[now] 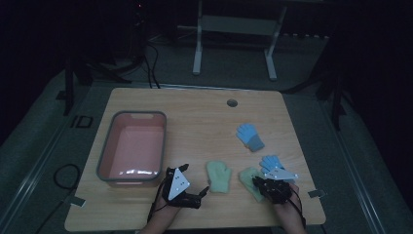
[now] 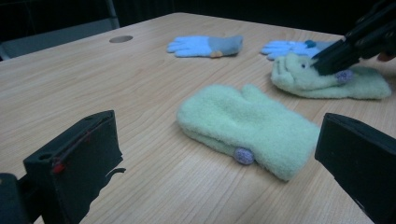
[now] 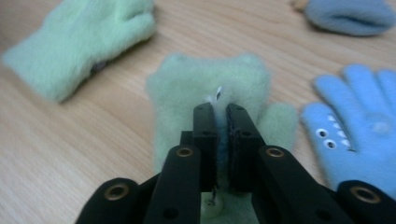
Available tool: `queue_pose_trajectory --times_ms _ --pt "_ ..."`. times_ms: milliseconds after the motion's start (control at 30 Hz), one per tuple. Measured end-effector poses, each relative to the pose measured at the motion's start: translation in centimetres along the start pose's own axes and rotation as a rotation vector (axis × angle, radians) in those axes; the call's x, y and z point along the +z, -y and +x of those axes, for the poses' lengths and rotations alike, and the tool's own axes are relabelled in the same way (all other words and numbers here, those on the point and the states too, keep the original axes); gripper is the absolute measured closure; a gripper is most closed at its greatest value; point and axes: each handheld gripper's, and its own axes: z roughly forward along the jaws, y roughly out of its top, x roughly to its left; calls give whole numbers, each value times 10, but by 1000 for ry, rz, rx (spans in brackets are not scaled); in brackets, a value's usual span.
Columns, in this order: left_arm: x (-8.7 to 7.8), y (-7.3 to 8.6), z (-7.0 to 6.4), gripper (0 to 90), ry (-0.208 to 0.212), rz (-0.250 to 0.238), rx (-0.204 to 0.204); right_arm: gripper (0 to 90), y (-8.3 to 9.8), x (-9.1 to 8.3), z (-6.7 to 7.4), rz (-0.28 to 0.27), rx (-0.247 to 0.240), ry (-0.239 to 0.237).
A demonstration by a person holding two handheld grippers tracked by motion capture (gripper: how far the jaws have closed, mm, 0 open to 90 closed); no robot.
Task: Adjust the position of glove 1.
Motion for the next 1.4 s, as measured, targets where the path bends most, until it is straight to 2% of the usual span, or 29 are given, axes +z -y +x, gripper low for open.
queue_pose_trajectory --times_ms 100,133,233,267,300,333,400,500,567,733,933,1067,1200,1400 --pt "0 0 0 3 0 0 1 852 -7 -7 5 -29 25 39" --pt "0 0 0 3 -1 0 0 852 -15 -15 8 -58 56 75" --pt "0 0 0 3 0 0 1 853 -28 -24 13 -104 103 123" --pt "0 0 0 3 0 0 1 853 -28 -24 13 -104 103 123" --pt "0 0 0 3 0 0 0 853 -32 -27 14 -119 130 130" --pt "0 0 0 3 0 1 0 854 -40 -32 20 -147 165 159" --pt "0 0 0 3 0 1 -2 853 -45 -32 26 -158 177 200" --pt "0 0 0 3 1 0 0 854 -48 -31 31 -165 206 210" --pt "0 0 0 3 1 -1 0 854 -48 -25 36 -162 213 236" --pt "0 0 0 3 2 -2 -1 854 -39 -7 34 -135 283 216" --pt "0 0 0 3 2 -2 -3 852 -23 10 31 -95 321 236" --pt "0 0 1 3 2 0 -2 826 -15 21 30 -63 324 239" --pt "0 0 1 3 3 -1 -4 710 -11 24 28 -71 325 242" --pt "0 0 0 3 7 0 -1 669 -12 24 28 -74 316 225"
